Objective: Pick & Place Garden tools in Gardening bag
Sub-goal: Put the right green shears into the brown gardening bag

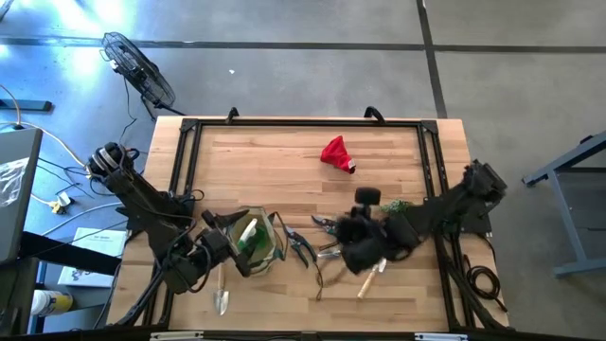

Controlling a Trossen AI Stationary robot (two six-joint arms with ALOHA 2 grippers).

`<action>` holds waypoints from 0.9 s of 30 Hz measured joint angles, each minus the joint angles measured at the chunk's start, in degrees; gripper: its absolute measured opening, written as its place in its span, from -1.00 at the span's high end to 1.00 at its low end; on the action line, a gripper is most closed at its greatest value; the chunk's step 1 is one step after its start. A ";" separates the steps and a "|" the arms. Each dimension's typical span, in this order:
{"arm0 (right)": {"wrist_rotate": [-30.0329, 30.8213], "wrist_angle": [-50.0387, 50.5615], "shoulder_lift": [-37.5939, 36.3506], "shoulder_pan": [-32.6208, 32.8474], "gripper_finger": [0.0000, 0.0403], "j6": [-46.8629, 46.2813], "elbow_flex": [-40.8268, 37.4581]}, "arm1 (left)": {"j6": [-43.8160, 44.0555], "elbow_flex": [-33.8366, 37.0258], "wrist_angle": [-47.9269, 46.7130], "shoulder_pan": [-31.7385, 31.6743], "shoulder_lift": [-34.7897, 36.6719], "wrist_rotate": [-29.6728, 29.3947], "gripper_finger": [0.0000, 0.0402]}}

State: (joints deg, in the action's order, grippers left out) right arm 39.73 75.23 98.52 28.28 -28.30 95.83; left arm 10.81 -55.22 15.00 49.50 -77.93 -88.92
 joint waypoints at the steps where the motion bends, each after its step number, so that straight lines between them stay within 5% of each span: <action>1: -1.65 0.40 0.00 -1.43 0.60 -1.01 0.00 | 0.03 -0.01 0.00 0.00 0.00 0.03 -0.64; 11: -23.35 -0.06 0.00 -10.26 0.60 -0.01 -0.27 | 1.92 0.00 -0.17 0.02 -0.02 9.54 -0.64; 19: -29.60 -5.87 0.00 -8.68 0.60 8.61 -8.20 | 6.11 0.00 -2.10 0.02 -0.02 18.01 -0.64; 27: -29.92 -18.43 0.02 -7.75 0.60 16.99 -19.82 | 9.25 0.00 -4.69 0.02 -0.02 19.58 -0.64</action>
State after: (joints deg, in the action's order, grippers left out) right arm 9.81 56.80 98.54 20.52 -11.31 76.01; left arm 20.05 -55.22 10.32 49.52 -77.95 -69.34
